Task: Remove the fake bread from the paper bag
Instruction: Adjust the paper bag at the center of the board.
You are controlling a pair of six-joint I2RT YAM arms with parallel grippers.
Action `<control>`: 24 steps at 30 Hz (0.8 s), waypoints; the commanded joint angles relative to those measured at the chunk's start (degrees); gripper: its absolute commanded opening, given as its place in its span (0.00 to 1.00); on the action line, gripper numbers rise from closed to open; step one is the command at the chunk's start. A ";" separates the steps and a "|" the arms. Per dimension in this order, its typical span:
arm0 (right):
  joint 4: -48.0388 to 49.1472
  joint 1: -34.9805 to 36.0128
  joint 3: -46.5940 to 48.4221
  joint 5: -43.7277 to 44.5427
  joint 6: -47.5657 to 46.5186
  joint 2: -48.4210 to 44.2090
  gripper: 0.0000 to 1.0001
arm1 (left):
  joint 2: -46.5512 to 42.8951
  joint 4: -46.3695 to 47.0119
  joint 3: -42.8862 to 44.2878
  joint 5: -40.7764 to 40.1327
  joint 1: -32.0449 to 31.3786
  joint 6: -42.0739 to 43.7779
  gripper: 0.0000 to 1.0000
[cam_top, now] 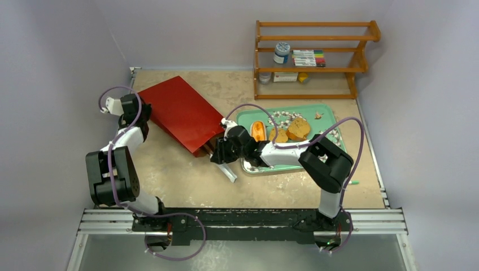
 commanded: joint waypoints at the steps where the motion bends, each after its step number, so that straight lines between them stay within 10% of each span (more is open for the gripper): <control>1: 2.47 0.40 0.69 -0.42 0.09 -2.25 0.45 | -0.79 4.52 2.75 2.65 0.34 -3.16 0.00; 24: 1.78 0.38 2.60 -0.69 0.88 -0.62 0.45 | -10.58 4.94 10.59 16.98 -9.28 15.57 0.00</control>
